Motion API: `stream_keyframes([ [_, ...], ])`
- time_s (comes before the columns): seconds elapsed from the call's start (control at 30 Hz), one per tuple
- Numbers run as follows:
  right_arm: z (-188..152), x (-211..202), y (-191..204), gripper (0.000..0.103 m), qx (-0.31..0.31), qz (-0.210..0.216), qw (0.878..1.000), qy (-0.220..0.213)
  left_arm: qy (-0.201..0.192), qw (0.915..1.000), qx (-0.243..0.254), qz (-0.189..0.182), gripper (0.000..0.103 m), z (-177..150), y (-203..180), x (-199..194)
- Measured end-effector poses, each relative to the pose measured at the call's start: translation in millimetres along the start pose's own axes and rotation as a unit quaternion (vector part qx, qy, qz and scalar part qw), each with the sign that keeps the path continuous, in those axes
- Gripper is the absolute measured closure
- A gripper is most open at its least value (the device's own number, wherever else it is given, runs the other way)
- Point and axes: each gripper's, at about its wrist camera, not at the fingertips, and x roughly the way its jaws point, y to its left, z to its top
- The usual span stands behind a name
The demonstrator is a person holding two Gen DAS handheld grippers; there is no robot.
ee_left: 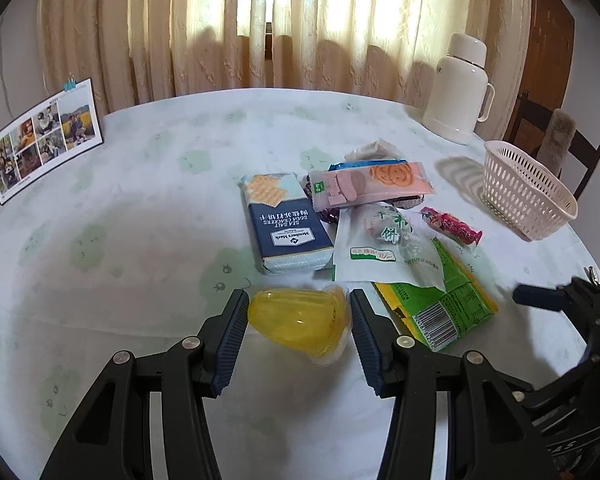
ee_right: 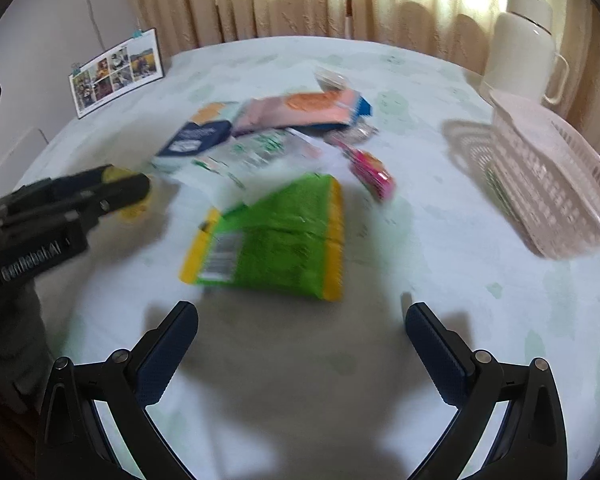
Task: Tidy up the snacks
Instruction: 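Close the left gripper on the yellow jelly cup, then grasp the green snack bag with the right gripper while the left gripper holds the jelly cup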
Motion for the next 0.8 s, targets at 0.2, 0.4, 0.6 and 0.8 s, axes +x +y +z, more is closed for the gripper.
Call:
stream_keyframes([
  [0.2,22,21,17,0.0,-0.015,-0.024,1.0,0.009,-0.001,1.0,-0.009,0.004,0.058,-1,6,0],
  [0.4,29,36,14,0.001,0.005,-0.03,0.999,0.02,0.026,0.9988,-0.041,0.001,0.06,-1,20,11],
  [0.6,24,29,15,0.021,0.001,-0.029,1.0,0.007,0.032,0.9985,-0.044,0.001,0.058,-3,20,12],
  [0.8,15,12,-5,0.047,0.036,-0.017,0.999,-0.011,0.048,0.9978,-0.045,0.004,0.054,-3,19,18],
])
